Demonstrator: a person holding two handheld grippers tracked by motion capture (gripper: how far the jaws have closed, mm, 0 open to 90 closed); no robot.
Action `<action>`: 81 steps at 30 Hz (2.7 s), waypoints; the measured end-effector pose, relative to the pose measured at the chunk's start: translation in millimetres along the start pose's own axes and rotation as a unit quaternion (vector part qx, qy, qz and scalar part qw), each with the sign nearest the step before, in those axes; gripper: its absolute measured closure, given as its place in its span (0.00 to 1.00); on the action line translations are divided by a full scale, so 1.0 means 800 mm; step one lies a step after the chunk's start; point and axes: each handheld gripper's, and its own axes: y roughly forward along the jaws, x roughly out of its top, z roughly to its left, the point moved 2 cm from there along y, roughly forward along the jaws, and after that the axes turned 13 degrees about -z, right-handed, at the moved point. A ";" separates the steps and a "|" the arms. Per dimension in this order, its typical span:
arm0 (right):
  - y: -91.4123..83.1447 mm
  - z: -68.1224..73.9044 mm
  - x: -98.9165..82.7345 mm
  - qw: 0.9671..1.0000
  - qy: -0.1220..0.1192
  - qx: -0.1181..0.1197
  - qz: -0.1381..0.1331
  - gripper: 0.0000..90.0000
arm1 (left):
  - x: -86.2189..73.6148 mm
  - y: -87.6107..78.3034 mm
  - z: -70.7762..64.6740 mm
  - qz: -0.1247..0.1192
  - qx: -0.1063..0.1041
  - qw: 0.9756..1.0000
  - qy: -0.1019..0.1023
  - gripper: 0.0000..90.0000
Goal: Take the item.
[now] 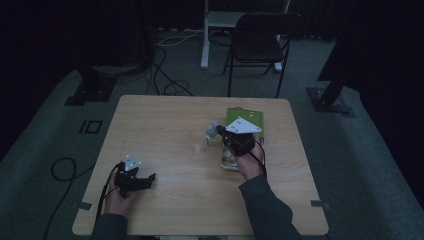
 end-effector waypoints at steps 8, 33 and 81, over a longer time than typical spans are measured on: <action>0.011 0.000 0.005 1.000 -0.001 -0.001 -0.001 1.00 | 0.000 0.000 0.000 0.000 0.000 1.000 0.000 0.17; 0.053 0.000 0.000 1.000 0.005 -0.007 0.018 1.00 | 0.000 0.000 0.000 0.000 0.000 1.000 0.000 0.17; 0.020 0.028 -0.036 0.998 0.015 0.039 0.048 0.72 | 0.000 0.000 0.000 0.000 0.000 1.000 0.000 0.17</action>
